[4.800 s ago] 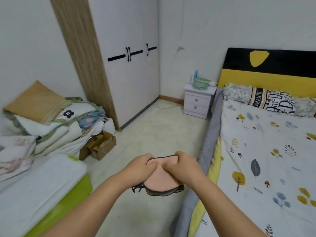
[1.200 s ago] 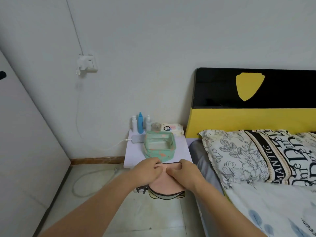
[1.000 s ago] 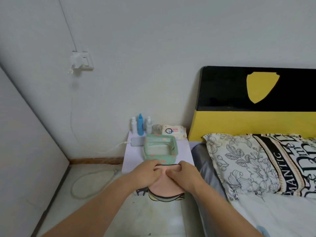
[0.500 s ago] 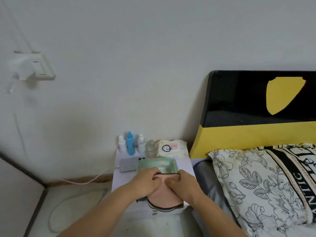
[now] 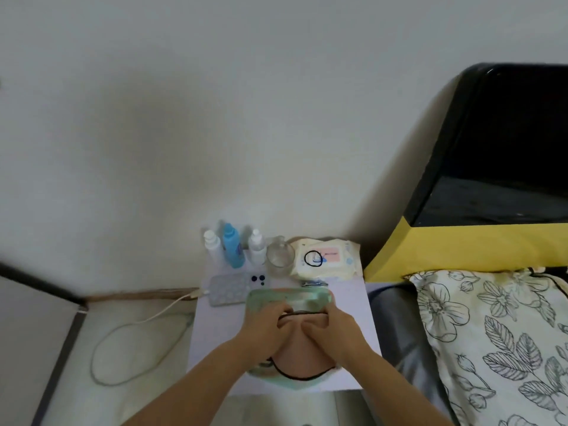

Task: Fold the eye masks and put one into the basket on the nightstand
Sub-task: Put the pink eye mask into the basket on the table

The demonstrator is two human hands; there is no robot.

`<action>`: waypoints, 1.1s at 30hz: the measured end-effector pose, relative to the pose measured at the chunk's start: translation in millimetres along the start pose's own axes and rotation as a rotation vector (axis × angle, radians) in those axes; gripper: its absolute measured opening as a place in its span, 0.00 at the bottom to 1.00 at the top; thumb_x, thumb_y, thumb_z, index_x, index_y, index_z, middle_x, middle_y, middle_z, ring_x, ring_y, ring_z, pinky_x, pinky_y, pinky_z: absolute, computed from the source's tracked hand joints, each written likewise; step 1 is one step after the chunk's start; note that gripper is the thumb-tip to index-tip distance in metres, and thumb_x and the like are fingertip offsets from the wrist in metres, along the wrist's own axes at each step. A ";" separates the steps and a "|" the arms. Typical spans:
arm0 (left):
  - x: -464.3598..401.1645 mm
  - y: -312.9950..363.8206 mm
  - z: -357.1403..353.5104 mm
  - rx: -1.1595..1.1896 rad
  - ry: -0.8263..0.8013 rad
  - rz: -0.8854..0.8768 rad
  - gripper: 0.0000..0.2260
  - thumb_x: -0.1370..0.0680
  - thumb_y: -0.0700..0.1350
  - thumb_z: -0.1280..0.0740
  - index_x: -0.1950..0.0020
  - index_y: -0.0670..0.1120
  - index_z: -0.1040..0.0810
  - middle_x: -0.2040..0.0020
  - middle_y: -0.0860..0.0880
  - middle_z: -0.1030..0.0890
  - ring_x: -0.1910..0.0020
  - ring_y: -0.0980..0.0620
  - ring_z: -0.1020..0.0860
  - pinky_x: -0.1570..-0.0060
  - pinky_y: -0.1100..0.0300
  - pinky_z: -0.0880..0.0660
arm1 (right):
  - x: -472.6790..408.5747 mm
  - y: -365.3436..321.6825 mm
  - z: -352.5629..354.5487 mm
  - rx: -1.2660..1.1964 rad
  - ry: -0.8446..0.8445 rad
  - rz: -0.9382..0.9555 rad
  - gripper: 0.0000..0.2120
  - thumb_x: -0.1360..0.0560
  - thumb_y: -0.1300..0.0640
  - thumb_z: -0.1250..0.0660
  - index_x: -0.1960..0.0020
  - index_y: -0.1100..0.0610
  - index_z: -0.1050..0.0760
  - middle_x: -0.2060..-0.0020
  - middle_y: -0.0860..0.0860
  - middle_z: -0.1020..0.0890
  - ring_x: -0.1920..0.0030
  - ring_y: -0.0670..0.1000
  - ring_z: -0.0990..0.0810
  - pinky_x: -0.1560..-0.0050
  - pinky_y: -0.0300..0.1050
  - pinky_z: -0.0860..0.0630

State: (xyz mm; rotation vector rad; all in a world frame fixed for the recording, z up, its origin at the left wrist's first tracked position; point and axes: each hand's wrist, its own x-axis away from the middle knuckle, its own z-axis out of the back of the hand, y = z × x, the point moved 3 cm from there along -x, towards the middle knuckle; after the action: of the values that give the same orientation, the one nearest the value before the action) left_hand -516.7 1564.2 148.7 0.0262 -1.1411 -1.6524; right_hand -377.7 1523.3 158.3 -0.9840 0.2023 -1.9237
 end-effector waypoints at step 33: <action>-89.3 -92.2 -80.0 0.035 0.006 0.369 0.10 0.23 0.38 0.42 0.46 0.38 0.26 0.42 0.38 0.22 0.43 0.43 0.24 0.40 0.53 0.28 | -105.1 56.0 -113.1 0.135 -0.149 -0.074 0.09 0.22 0.59 0.45 0.59 0.58 0.30 0.56 0.55 0.20 0.55 0.53 0.21 0.54 0.41 0.25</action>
State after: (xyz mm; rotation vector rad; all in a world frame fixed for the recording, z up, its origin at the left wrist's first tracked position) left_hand -504.2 1576.1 -1.6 -0.1487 -1.0961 -1.3041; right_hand -394.7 1548.6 -3.1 -1.0512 -0.0501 -1.8938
